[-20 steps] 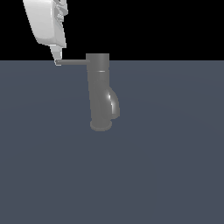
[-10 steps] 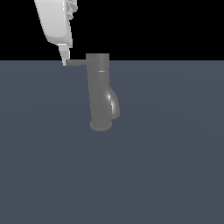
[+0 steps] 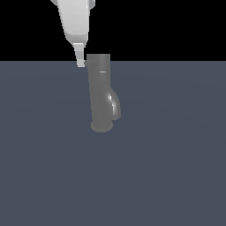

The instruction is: Turn on the faucet by rotating a designated handle.

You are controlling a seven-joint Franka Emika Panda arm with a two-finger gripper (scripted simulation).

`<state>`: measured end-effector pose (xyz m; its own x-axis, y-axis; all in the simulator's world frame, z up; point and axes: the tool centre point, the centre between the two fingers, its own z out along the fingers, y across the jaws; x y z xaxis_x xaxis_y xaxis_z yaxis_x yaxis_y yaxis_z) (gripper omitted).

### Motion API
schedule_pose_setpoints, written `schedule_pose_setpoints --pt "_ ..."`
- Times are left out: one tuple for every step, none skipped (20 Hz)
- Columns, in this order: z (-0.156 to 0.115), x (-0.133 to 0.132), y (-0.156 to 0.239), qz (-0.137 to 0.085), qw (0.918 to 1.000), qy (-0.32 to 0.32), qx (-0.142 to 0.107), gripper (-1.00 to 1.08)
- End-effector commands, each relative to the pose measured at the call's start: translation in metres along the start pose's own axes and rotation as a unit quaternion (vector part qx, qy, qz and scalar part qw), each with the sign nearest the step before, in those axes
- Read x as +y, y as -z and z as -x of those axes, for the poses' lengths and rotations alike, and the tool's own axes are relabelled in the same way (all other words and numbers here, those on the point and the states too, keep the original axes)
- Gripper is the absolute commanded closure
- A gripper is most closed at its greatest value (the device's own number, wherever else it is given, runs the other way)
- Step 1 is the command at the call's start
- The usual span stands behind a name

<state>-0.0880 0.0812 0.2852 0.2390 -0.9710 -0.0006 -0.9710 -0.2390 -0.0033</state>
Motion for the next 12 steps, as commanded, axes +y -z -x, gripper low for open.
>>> schedule_pose_setpoints --pt "-0.015 0.010 0.000 0.001 1.0000 -0.006 0.000 1.08" --pt "-0.015 0.010 0.000 0.001 1.0000 -0.006 0.000 1.08" --pt "-0.006 0.006 0.000 0.000 1.0000 -0.001 0.000 1.08" --pt "-0.013 0.005 0.000 0.001 1.0000 -0.001 0.000 1.08" --pt "-0.018 0.005 0.000 0.001 1.0000 -0.001 0.000 1.08" --pt "-0.025 0.005 0.000 0.001 1.0000 -0.002 0.000 1.08" --pt "-0.031 0.005 0.000 0.001 1.0000 -0.002 0.000 1.08" --pt "-0.037 0.005 0.000 0.001 1.0000 -0.002 0.000 1.08" --pt "-0.042 0.005 0.000 0.001 1.0000 -0.002 0.000 1.08" --pt "-0.048 0.005 0.000 0.001 1.0000 -0.003 0.000 1.08" --pt "-0.054 0.005 0.000 0.001 1.0000 -0.003 0.000 1.08" --pt "-0.060 0.005 0.000 0.001 1.0000 -0.004 0.000 1.08"
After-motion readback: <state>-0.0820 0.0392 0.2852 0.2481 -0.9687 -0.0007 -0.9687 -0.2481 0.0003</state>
